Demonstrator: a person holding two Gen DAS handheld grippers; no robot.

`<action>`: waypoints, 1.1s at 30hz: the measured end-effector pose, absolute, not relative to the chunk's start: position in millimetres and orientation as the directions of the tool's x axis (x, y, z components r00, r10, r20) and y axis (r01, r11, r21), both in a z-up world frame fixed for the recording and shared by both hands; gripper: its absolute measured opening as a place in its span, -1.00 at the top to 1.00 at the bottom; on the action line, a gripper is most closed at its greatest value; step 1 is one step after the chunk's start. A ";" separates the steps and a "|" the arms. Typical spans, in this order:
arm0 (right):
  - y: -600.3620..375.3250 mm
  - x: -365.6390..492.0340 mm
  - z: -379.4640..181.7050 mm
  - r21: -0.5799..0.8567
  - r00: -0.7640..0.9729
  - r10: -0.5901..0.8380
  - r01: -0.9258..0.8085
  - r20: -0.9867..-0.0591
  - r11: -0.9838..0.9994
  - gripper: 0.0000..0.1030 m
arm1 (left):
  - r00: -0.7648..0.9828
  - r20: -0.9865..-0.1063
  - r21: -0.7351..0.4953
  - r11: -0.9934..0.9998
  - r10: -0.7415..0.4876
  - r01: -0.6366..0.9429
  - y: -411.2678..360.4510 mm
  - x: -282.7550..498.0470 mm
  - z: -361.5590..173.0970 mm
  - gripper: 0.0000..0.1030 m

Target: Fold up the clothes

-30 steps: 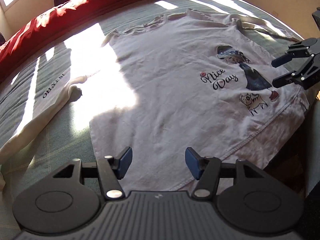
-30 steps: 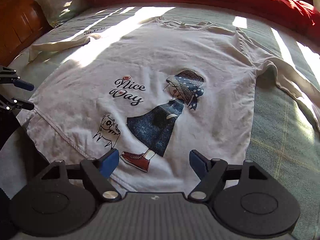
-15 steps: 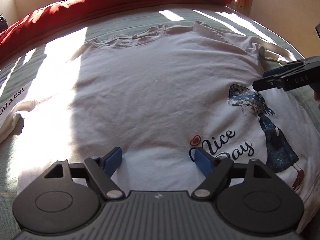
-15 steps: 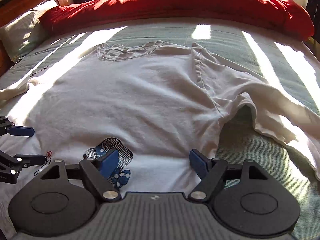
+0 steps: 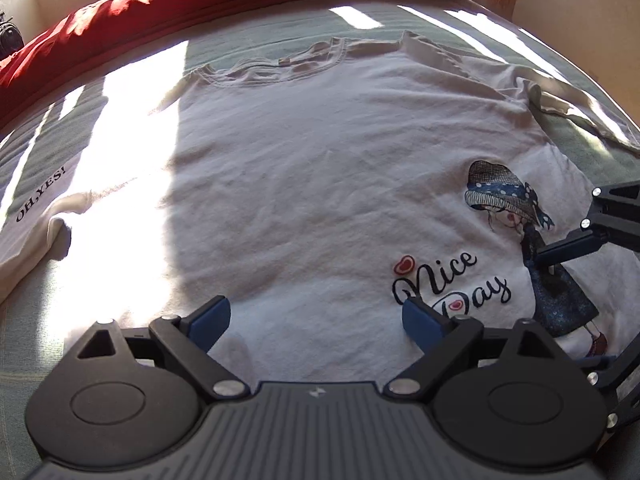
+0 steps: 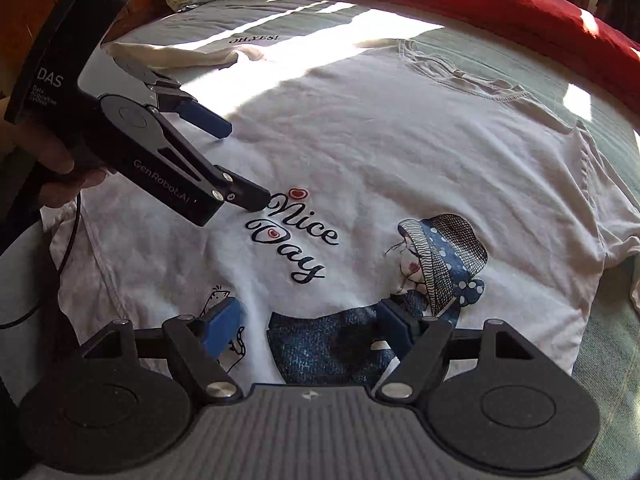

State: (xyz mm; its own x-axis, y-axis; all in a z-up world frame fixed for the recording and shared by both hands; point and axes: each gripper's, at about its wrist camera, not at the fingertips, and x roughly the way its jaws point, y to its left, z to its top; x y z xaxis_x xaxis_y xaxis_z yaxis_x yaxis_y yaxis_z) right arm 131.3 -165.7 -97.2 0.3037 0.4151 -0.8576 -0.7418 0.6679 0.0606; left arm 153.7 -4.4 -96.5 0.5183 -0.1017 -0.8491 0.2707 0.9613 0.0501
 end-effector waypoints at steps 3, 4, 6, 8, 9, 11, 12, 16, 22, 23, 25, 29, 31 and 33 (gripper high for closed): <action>-166.5 109.5 -100.9 0.010 0.305 0.378 -0.767 -0.874 0.642 -0.84 | 0.537 -0.834 0.061 0.949 -0.123 0.311 -9.3 131.3 -85.3 -0.80; -170.0 103.0 -101.0 0.006 0.303 0.368 -0.765 -0.879 0.644 -0.84 | 0.539 -0.832 0.062 0.942 -0.135 0.330 -12.2 123.5 -83.8 -0.80; -177.4 91.3 -101.3 0.003 0.300 0.352 -0.758 -0.886 0.653 -0.90 | 0.547 -0.824 0.070 0.929 -0.151 0.362 -18.8 107.0 -82.0 -0.80; -186.0 86.0 -102.9 0.020 0.298 0.346 -0.732 -0.890 0.681 -0.97 | 0.530 -0.832 0.064 0.920 -0.165 0.386 -24.1 96.1 -85.0 -0.80; -188.7 85.4 -103.7 0.028 0.299 0.344 -0.717 -0.890 0.696 -1.00 | 0.520 -0.838 0.061 0.919 -0.164 0.390 -25.2 93.2 -87.5 -0.80; -191.5 85.2 -104.6 0.037 0.306 0.341 -0.694 -0.889 0.719 -1.00 | 0.482 -0.863 0.054 0.920 -0.152 0.387 -26.2 87.4 -97.5 -0.80; -191.6 85.2 -105.0 0.040 0.309 0.340 -0.686 -0.888 0.727 -1.00 | 0.473 -0.869 0.050 0.925 -0.145 0.376 -23.8 84.2 -100.7 -0.80; -192.7 87.1 -106.2 0.053 0.316 0.340 -0.659 -0.886 0.751 -1.00 | 0.445 -0.885 0.028 0.941 -0.133 0.336 -13.9 71.7 -106.2 -0.83; -193.8 90.1 -108.7 0.071 0.326 0.344 -0.628 -0.880 0.775 -1.00 | 0.412 -0.903 -0.002 0.959 -0.123 0.284 -2.3 60.3 -109.7 -0.98; -193.5 90.6 -109.1 0.071 0.327 0.342 -0.623 -0.881 0.779 -1.00 | 0.411 -0.903 -0.004 0.960 -0.124 0.281 -1.6 59.4 -109.9 -0.99; -190.6 92.2 -110.5 0.070 0.328 0.333 -0.611 -0.884 0.788 -1.00 | 0.410 -0.904 -0.001 0.961 -0.119 0.276 -2.3 59.1 -109.6 -0.99; -187.3 93.9 -112.3 0.068 0.332 0.317 -0.587 -0.888 0.806 -1.00 | 0.408 -0.906 0.006 0.962 -0.110 0.272 -3.8 59.4 -109.8 -0.99; -186.9 94.1 -113.1 0.068 0.336 0.312 -0.577 -0.889 0.814 -1.00 | 0.409 -0.905 0.001 0.963 -0.114 0.270 -3.1 59.9 -110.1 -0.99; -185.7 94.1 -113.6 0.064 0.340 0.306 -0.571 -0.889 0.818 -1.00 | 0.412 -0.904 -0.002 0.963 -0.117 0.270 -2.6 59.6 -110.1 -0.99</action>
State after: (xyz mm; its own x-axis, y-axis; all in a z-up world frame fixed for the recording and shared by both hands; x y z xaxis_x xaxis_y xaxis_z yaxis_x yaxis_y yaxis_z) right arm 94.1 -185.7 -113.6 0.3397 0.3064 -0.8893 -0.5713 0.8183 0.0637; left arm 59.6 -2.6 -110.1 0.4118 -0.1173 -0.9037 0.2697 0.9629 -0.0021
